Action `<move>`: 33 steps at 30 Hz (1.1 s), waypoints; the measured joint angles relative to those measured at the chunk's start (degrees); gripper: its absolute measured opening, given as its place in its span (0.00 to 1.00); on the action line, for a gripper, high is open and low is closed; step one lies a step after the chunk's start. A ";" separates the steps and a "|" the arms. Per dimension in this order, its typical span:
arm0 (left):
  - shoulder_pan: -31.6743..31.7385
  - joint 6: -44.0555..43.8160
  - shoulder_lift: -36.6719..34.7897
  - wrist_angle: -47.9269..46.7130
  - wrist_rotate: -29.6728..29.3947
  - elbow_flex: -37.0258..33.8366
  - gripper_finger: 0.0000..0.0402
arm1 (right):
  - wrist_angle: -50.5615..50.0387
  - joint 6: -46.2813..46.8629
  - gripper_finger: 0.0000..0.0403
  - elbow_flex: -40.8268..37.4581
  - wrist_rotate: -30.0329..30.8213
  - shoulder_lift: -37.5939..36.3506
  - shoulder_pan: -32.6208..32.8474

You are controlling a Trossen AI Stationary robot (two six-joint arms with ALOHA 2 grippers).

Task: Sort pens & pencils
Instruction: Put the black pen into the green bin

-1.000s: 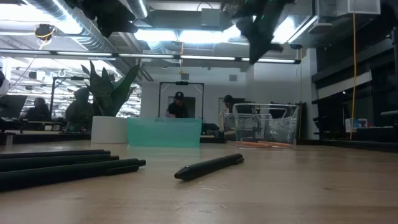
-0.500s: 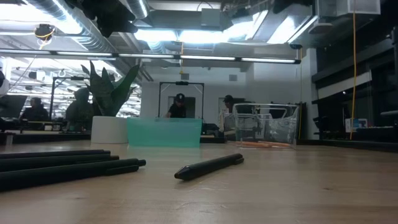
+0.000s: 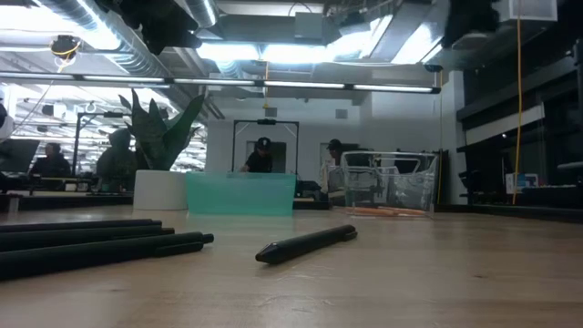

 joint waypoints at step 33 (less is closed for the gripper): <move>0.02 0.26 0.02 0.38 -0.01 0.00 0.49 | 35.69 1.31 0.05 -45.79 7.45 -31.89 12.25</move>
